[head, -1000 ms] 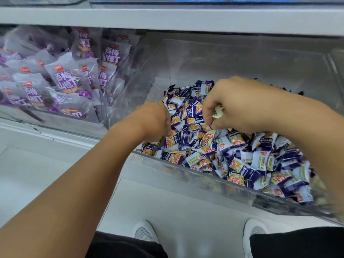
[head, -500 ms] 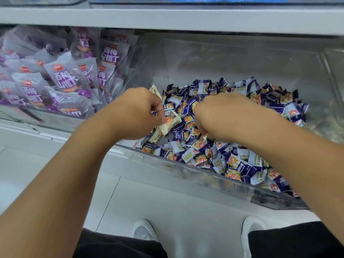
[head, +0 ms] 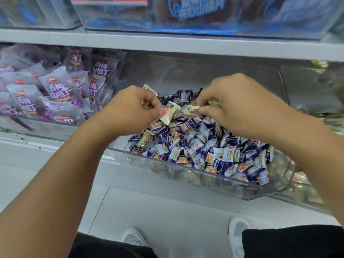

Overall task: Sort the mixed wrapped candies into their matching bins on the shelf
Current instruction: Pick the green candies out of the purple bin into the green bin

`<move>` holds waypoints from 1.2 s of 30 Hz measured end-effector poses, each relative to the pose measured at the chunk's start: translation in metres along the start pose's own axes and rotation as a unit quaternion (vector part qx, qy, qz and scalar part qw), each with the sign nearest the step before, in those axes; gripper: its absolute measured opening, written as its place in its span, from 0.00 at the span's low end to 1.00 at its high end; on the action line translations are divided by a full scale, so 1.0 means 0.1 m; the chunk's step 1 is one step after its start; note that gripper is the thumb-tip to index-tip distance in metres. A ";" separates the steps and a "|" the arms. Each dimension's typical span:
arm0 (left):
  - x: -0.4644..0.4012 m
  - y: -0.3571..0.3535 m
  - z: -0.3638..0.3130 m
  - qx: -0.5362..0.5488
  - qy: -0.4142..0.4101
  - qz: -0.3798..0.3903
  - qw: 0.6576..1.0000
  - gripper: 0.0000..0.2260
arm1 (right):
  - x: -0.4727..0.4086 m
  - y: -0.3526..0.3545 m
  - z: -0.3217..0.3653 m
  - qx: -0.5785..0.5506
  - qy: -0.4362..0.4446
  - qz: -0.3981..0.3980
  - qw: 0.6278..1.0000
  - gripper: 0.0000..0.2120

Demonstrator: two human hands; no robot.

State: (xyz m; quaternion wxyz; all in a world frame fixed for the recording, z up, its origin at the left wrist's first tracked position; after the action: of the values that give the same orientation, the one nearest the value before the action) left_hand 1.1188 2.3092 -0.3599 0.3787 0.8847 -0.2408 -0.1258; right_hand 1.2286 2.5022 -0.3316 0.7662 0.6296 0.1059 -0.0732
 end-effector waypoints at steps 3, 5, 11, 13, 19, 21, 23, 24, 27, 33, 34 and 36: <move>0.06 -0.08 -0.14 0.125 0.018 0.000 0.992 0.05 | 0.22 0.27 -0.09 -0.105 -0.089 0.021 0.990 0.08; 0.13 -0.16 -0.30 0.180 0.011 0.016 0.983 0.05 | 0.45 0.47 -0.18 -0.261 -0.179 0.080 0.945 0.10; 0.30 -0.52 -0.93 0.244 -0.029 0.057 0.968 0.06 | 0.98 0.79 -0.70 -0.437 -0.355 0.108 0.819 0.04; 0.34 -0.67 -1.13 0.226 -0.051 0.065 0.971 0.06 | 1.09 0.80 -0.86 -0.436 -0.392 0.117 0.802 0.01; 0.26 -1.07 -1.62 0.176 -0.131 0.069 0.973 0.06 | 1.37 0.79 -1.30 -0.437 -0.462 0.050 0.770 0.09; 0.21 -1.21 -1.73 0.151 -0.142 0.065 0.976 0.06 | 1.44 0.80 -1.41 -0.450 -0.470 0.028 0.759 0.08; 0.16 -1.32 -1.82 0.131 -0.154 0.061 0.978 0.06 | 1.51 0.80 -1.51 -0.456 -0.475 0.015 0.752 0.08; 0.13 -1.37 -1.86 0.124 -0.164 0.060 0.977 0.06 | 1.54 0.80 -1.55 -0.456 -0.477 0.012 0.751 0.08; 0.06 -1.51 -1.97 0.102 -0.194 0.049 0.974 0.05 | 1.61 0.79 -1.68 -0.446 -0.474 0.009 0.759 0.05; -0.01 -1.69 -2.08 0.060 -0.228 0.105 0.966 0.16 | 1.64 0.79 -1.92 -0.425 -0.463 -0.046 0.776 0.11; -0.02 -1.71 -2.10 0.063 -0.236 0.122 0.962 0.19 | 1.64 0.80 -1.96 -0.427 -0.459 -0.047 0.778 0.12; -0.02 -1.75 -2.13 0.103 -0.233 0.168 0.952 0.27 | 1.66 0.80 -2.00 -0.438 -0.449 -0.048 0.778 0.11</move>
State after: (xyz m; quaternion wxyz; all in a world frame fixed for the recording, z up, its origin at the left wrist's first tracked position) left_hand 1.2613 2.5450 -0.3427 0.2344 0.8116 -0.4794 -0.2379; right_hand 1.3948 2.7180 -0.3350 0.9154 0.1166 -0.1989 -0.3299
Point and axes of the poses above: each hand's wrist, its own x-axis away from the middle knuckle, its own y-axis out of the back of the hand, z = x × y, the point moved 1 cm from there along -x, towards the middle knuckle, and after that the axes turned 3 degrees about -z, right-handed, at the moved point
